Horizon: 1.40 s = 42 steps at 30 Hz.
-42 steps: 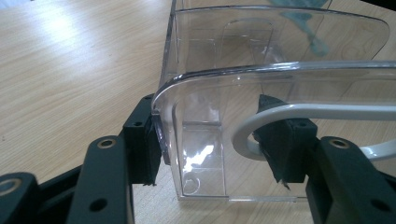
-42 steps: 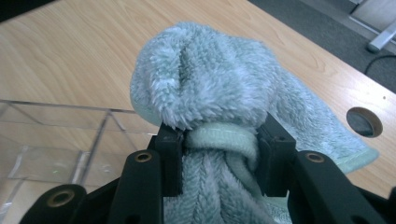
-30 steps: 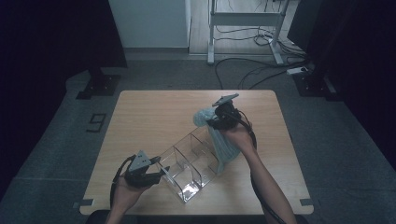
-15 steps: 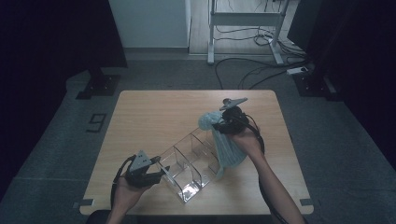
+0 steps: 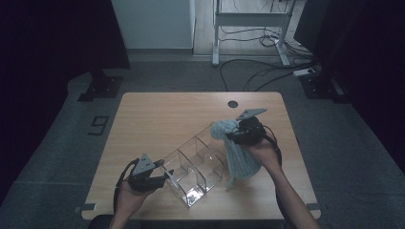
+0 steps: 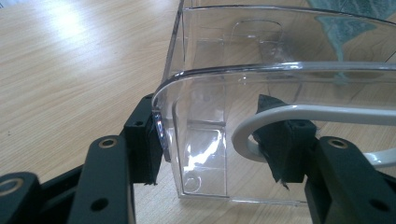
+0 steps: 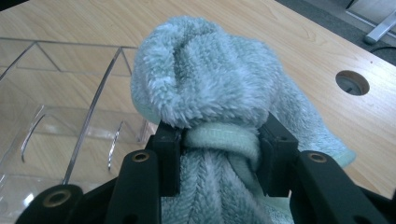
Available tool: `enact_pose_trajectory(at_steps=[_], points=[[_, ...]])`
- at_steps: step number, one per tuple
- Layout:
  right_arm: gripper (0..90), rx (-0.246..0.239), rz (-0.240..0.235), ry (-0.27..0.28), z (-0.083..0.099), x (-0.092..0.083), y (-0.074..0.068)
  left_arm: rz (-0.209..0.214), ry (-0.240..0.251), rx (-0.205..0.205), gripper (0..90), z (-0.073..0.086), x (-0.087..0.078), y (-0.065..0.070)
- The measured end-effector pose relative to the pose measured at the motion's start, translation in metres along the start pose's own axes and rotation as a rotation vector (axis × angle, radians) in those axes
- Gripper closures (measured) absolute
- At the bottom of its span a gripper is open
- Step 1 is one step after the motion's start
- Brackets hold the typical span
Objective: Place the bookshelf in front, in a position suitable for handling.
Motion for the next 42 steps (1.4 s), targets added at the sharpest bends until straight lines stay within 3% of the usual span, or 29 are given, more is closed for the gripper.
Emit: enact_pose_trajectory(at_steps=[25,42], points=[[57.6,0.038,-0.026,0.032,0.047,-0.028,-0.002,-0.003,0.003,0.0,44.9,0.0,0.0,0.003],[57.7,0.063,-0.036,-0.004,0.074,-0.013,-0.004,0.0,0.003,-0.003,44.8,0.0,0.002,0.004]])
Point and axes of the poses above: each handheld gripper's, and its own axes: x roughly forward along the jaws, z roughly out of its underside, y roughly to its right, the point moved 2 cm from there along x, roughly forward along the jaws, and after that the axes turned 7 degrees about -x, right-handed, at the moved point
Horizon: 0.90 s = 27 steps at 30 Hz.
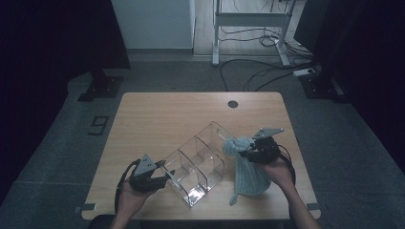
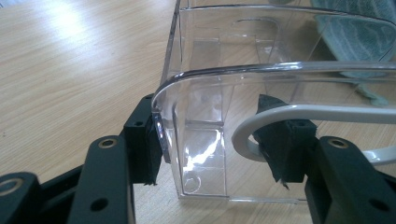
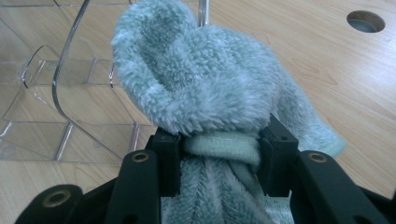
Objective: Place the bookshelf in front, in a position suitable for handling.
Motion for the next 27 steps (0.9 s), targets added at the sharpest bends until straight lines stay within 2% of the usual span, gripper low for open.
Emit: enact_pose_trajectory(at_steps=[11,27], points=[[57.8,0.029,-0.015,-0.003,0.011,0.01,0.001,0.001,0.0,0.0,44.8,0.0,0.0,0.0],[57.7,0.039,-0.013,-0.092,0.031,0.04,0.001,0.002,0.001,-0.001,44.8,0.0,0.0,0.001]])
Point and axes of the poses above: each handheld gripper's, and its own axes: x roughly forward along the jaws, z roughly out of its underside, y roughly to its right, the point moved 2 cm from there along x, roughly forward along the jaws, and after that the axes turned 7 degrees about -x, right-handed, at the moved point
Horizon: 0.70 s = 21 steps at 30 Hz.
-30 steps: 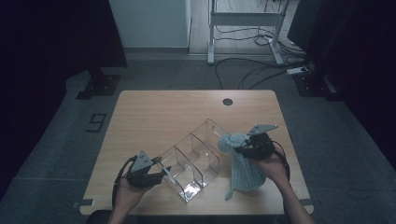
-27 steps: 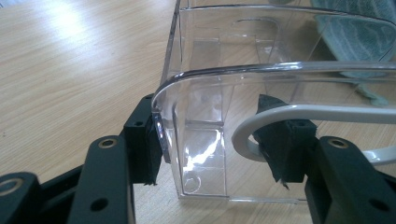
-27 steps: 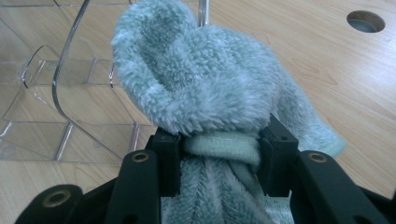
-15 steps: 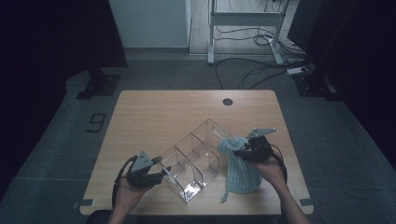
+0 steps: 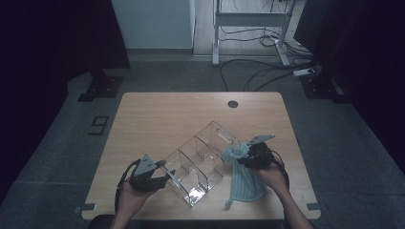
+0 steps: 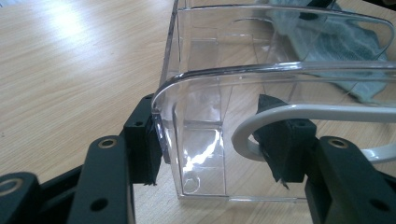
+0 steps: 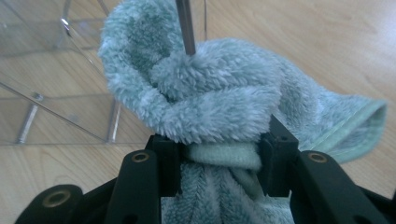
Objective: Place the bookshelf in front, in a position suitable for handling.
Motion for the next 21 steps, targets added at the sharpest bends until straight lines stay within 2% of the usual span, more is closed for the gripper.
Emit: enact_pose_trajectory(at_steps=[11,13,21], points=[[57.7,-0.014,0.018,-0.114,0.012,0.029,0.0,0.004,0.0,-0.003,44.6,0.0,0.0,0.0],[57.7,0.0,0.018,-0.112,0.013,0.032,-0.001,0.003,0.0,-0.003,44.6,0.0,0.0,0.001],[57.6,0.002,0.017,-0.109,0.014,0.031,0.0,0.009,0.013,-0.001,44.5,0.001,0.0,0.0]])
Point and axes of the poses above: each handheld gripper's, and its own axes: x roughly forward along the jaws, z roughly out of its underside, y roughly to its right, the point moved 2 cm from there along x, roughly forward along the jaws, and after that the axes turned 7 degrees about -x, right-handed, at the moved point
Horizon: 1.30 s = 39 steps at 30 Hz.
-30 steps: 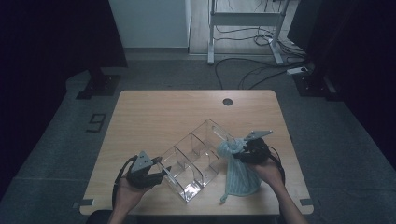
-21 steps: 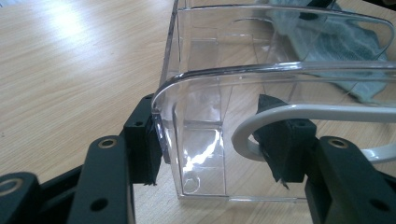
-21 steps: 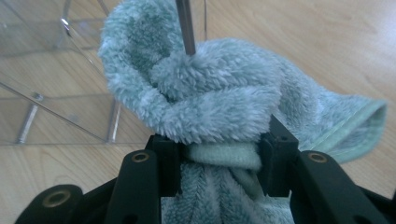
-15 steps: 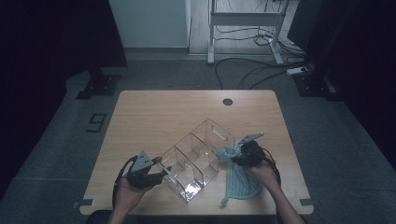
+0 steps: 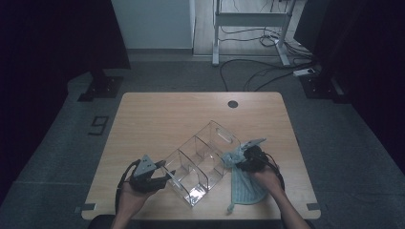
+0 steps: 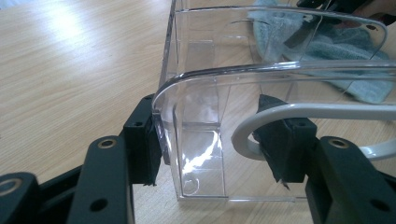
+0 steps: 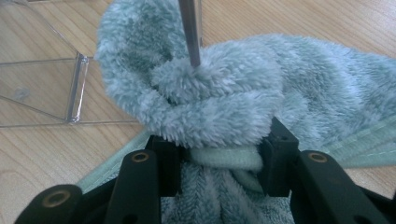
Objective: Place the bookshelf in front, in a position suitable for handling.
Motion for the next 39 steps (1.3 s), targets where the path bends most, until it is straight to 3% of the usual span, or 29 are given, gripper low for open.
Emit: enact_pose_trajectory(at_steps=[8,16,31,39], points=[[57.4,-0.02,0.015,-0.005,0.0,-0.003,-0.002,0.026,0.009,0.0,44.0,0.001,-0.001,-0.003],[57.6,-0.035,0.022,-0.011,0.005,-0.023,-0.005,0.036,0.012,0.005,44.2,0.002,-0.002,-0.004],[57.6,-0.029,-0.009,0.111,0.016,-0.082,-0.019,0.023,0.009,0.005,44.5,0.001,-0.002,-0.002],[57.6,-0.063,-0.031,0.162,0.008,-0.107,-0.033,0.019,0.008,0.005,44.6,0.001,-0.002,-0.002]])
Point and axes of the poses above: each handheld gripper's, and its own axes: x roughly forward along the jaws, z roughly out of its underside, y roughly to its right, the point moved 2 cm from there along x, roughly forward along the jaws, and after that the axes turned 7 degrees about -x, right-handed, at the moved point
